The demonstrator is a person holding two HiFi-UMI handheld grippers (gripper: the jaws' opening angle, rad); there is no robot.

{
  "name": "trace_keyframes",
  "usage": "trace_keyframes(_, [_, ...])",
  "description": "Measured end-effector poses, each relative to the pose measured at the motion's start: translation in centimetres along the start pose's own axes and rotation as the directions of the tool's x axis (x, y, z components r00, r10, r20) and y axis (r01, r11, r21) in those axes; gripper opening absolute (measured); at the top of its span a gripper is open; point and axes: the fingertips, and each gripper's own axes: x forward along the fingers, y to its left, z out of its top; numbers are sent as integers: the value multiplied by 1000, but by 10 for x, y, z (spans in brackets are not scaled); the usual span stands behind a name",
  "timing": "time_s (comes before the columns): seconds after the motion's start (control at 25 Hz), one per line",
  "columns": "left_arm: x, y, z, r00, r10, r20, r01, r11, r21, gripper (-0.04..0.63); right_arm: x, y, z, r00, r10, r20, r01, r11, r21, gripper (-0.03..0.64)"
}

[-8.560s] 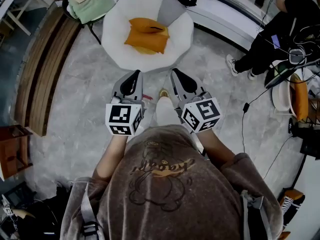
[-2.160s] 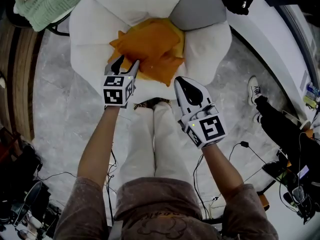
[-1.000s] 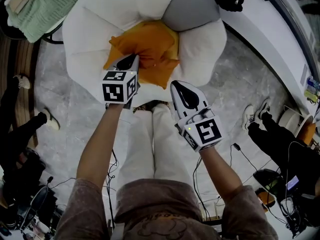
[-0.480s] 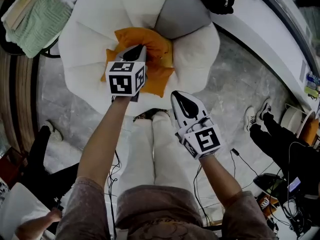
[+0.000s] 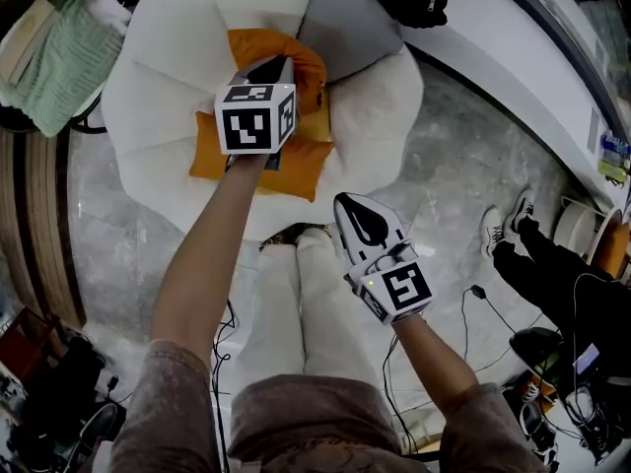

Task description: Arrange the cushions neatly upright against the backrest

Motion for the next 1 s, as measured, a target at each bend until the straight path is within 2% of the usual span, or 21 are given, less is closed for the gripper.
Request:
trace_keyframes(0.44, [41, 4, 28, 1000, 3, 30, -3, 1000, 1, 25, 14, -6, 8, 1000, -2, 10, 2, 1000, 24, 20])
trace_keyframes(1.0, [84, 6, 52, 999, 12, 38, -12, 1000, 23, 26, 61, -32, 26, 1000, -20, 19, 20, 1000, 18, 20])
